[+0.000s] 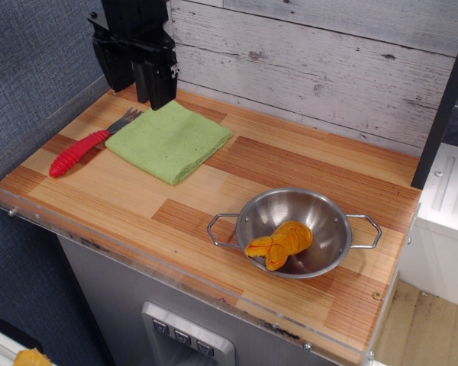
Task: Move the napkin to behind the silver bowl
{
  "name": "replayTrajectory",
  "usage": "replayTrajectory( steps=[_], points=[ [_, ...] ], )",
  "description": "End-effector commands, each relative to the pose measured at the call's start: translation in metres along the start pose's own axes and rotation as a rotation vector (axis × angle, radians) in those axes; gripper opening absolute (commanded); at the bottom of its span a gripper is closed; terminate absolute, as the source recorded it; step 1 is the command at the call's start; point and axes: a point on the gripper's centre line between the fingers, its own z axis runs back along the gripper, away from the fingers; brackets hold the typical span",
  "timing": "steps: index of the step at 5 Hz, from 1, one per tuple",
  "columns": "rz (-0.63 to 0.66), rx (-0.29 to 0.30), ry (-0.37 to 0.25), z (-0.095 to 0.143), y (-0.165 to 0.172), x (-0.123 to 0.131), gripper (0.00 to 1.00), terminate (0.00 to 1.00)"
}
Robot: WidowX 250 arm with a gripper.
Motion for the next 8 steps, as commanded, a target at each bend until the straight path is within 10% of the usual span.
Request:
replayTrajectory(
  steps=[1, 8],
  points=[
    [0.014, 0.061, -0.079, -0.016, 0.008, 0.014, 1.0, 0.0],
    [0.028, 0.047, 0.009, -0.077, 0.029, 0.023, 1.0, 0.0]
  ],
)
